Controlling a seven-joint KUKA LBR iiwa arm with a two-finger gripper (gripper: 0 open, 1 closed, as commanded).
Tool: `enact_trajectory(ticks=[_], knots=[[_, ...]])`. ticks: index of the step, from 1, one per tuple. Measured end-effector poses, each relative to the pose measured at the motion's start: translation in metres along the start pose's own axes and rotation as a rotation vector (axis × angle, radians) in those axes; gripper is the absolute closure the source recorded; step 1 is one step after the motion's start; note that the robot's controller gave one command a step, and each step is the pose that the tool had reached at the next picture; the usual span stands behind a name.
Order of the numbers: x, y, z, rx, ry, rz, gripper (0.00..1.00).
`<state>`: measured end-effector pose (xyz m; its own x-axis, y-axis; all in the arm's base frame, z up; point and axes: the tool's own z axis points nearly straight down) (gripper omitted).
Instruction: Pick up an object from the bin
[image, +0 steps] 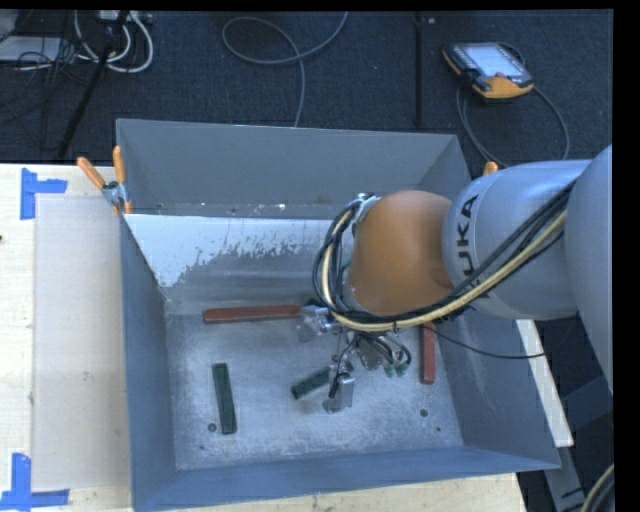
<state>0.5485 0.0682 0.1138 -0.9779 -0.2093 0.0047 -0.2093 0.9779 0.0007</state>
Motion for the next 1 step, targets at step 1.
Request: enact_trajectory(ticks=[1], knots=[[0.0055, -0.0086, -0.0046, 0.0, -0.003, 0.15, 0.0]])
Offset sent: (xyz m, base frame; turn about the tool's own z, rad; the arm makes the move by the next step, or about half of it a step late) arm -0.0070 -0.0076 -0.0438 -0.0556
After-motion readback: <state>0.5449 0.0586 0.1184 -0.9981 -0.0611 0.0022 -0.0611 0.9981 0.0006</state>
